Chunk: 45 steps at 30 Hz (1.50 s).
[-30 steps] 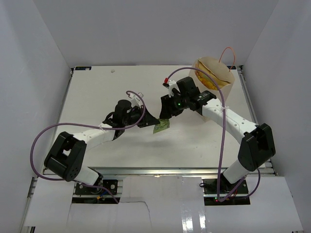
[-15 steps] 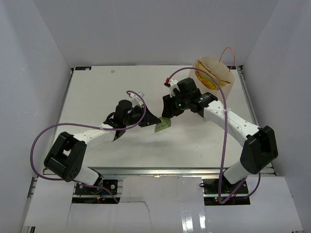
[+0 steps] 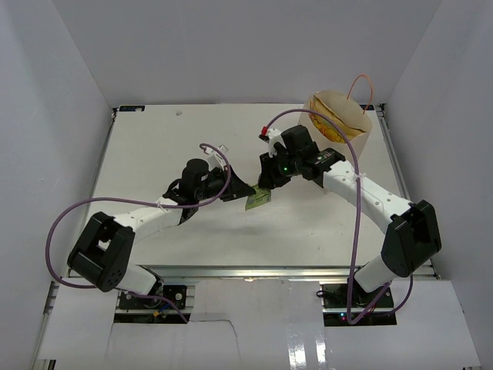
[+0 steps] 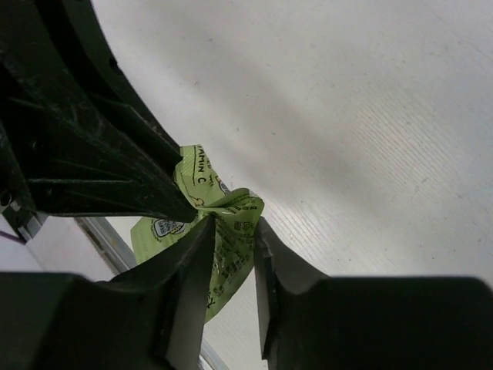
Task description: Place the snacks into the paper bag
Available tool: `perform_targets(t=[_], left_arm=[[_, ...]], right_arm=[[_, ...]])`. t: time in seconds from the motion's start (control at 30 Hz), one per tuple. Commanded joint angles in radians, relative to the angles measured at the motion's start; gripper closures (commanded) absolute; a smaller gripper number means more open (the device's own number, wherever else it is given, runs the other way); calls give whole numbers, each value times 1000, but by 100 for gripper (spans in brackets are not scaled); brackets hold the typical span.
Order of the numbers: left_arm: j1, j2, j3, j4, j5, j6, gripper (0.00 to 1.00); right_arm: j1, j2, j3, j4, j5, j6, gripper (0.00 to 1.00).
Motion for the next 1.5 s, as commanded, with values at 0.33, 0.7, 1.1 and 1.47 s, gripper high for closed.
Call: perform_targets(t=[0.33,0.7,1.1,1.47], left_arm=[[-9,-162,-24,53,-23,16,37],[-6,-431,-98,-91,-184,186,11],[-4,-465,-130,-157,-222,203,11],[-4,-457,-120,-205,-259,200,8]], right_arm=[[-113,-28,84,-14,-452,-212,92],[-423,-164,474,20,-483,-417,92],[-618,-92,543,221,-75,-447,92],[-528,46,374,261,-18,-587,92]])
